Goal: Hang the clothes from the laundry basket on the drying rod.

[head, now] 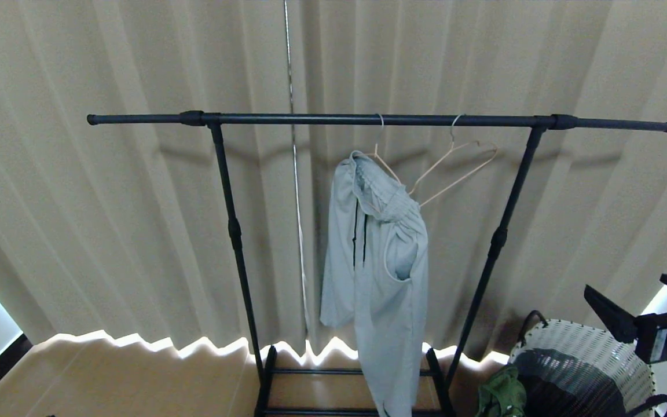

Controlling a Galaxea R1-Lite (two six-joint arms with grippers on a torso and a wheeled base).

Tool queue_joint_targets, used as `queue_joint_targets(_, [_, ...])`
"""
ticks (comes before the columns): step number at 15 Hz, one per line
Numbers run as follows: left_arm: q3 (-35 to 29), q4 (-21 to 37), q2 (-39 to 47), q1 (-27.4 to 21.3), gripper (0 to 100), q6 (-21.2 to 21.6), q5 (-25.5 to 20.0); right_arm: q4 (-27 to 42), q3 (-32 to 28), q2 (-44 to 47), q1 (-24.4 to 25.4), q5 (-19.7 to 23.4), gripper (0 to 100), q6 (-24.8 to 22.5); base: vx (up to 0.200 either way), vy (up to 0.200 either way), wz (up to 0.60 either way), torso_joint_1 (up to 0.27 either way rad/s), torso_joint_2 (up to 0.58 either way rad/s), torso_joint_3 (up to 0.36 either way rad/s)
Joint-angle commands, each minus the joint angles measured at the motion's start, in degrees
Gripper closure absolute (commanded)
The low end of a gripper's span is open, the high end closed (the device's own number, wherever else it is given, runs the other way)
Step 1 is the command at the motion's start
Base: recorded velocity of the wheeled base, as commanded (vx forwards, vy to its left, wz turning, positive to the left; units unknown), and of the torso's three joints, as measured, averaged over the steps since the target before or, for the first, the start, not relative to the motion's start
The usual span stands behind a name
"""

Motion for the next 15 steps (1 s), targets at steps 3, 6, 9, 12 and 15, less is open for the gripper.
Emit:
queue_joint_targets(3, [-1.53,17.88,-22.27,-1.06,0,-3.05,-0.22,27.81,0.95,-25.47,-5.38,0.16,0,0.28,0.000,0.000,0.00,0.000,0.00,0.000])
queue_joint_targets(6, [-1.27,17.79,-22.63,-0.97,0,-5.86,-0.31,45.04,0.86,-40.93,-7.22,0.16,0,0.36,0.000,0.000,0.00,0.000,0.00,0.000])
queue_joint_targets(9, [-1.27,17.79,-22.54,-0.97,0,-6.21,-0.22,58.31,1.13,-56.14,-10.21,0.16,0,0.28,0.000,0.000,0.00,0.000,0.00,0.000])
queue_joint_targets(12, [-1.27,17.88,-22.63,-0.27,0,-6.65,-0.22,59.01,1.13,-62.82,-11.09,0.78,0,1.07,0.000,0.000,0.00,0.000,0.00,0.000])
queue_joint_targets(15, [-1.27,17.79,-22.63,-0.18,0,-6.65,-0.22,48.02,8.16,-62.64,-10.30,4.20,0,5.11,0.000,0.000,0.00,0.000,0.00,0.000])
